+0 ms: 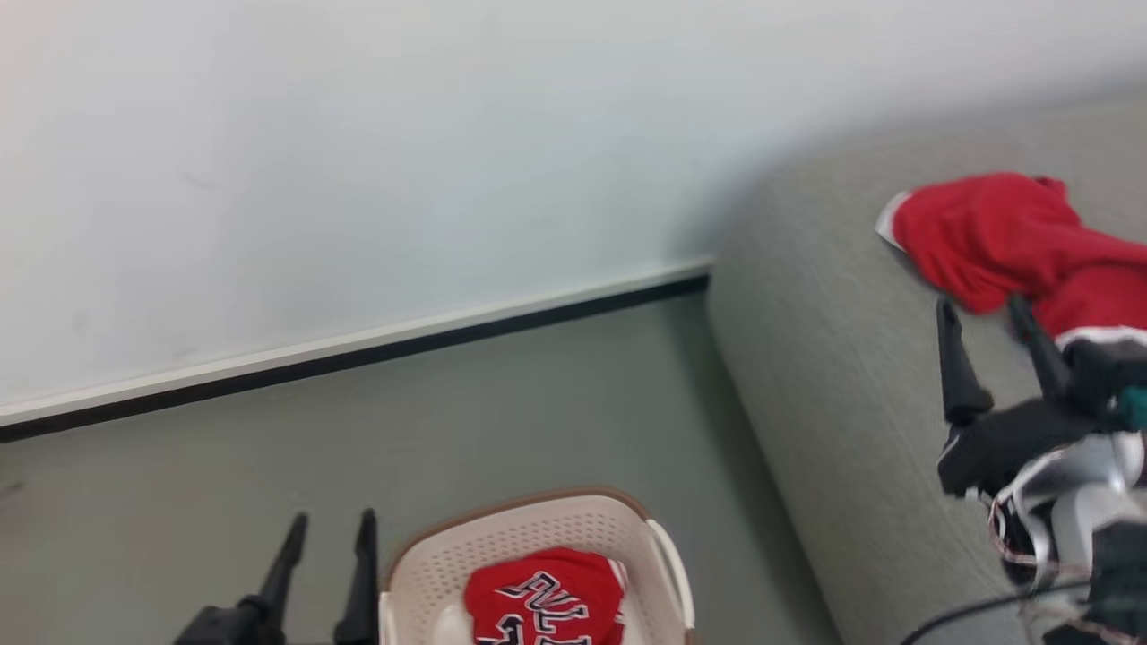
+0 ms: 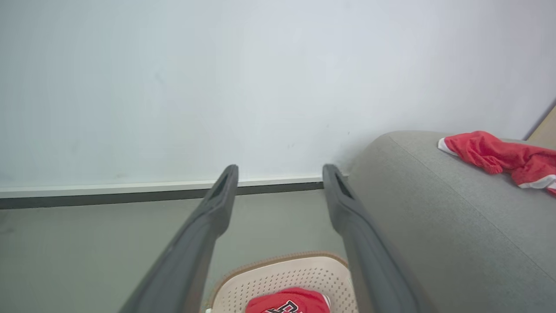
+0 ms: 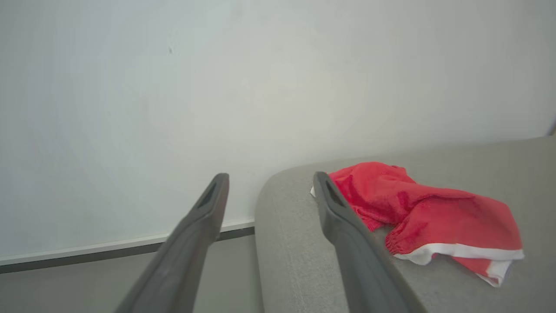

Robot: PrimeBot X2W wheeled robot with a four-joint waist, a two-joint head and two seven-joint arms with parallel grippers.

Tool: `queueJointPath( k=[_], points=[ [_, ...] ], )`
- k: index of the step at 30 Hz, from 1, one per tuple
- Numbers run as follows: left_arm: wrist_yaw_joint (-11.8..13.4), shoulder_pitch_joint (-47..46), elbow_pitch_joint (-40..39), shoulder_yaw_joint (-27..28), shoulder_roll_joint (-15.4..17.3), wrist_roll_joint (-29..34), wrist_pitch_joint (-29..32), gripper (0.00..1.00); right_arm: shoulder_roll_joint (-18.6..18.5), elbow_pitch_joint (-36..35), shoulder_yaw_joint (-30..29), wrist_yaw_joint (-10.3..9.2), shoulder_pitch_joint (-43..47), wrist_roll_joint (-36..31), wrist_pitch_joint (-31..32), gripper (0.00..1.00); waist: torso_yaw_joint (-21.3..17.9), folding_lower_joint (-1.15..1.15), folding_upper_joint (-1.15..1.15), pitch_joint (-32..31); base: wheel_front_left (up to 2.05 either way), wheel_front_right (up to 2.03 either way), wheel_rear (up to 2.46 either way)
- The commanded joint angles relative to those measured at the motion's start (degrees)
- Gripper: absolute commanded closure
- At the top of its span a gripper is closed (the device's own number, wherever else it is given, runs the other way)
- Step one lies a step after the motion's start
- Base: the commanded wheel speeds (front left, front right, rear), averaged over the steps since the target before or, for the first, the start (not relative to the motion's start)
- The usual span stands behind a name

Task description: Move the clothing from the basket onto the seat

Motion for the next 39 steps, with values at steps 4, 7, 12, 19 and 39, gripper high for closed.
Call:
queueJointPath(
  k=[4,7,12,19,39],
  points=[
    [0.61,-0.12,-0.48,2.99,0.83,2.09,-0.31,0.00,6.16,-7.14,-4.11,-0.02,7.34,-5.11,-1.02,0.00,8.37,0.01,0.01,-4.80,0.00,0.00,0.00],
    [0.58,0.37,0.00,4.21,0.95,3.25,-0.33,0.00,10.14,-10.84,-6.74,-0.02,11.18,-8.06,-1.98,0.00,10.30,0.01,0.01,-5.11,0.00,0.00,0.00],
    [-0.36,0.46,1.46,6.38,0.98,4.23,-0.32,0.00,13.97,-14.46,-8.48,-0.02,16.54,-10.19,-4.58,0.00,12.93,0.01,0.01,-5.64,0.00,0.00,0.00],
    [-1.18,3.31,2.31,8.72,0.17,6.81,-0.33,0.00,14.66,-15.02,-5.10,-0.02,21.76,-10.68,-6.69,0.00,13.36,0.01,0.01,-5.89,0.00,0.00,0.00],
    [-6.15,6.30,1.18,11.60,-2.14,11.32,-0.34,0.00,14.71,-12.13,-3.20,-0.02,25.06,-10.90,-7.67,0.00,12.17,0.01,0.01,-5.65,0.00,0.00,0.00]
  ],
)
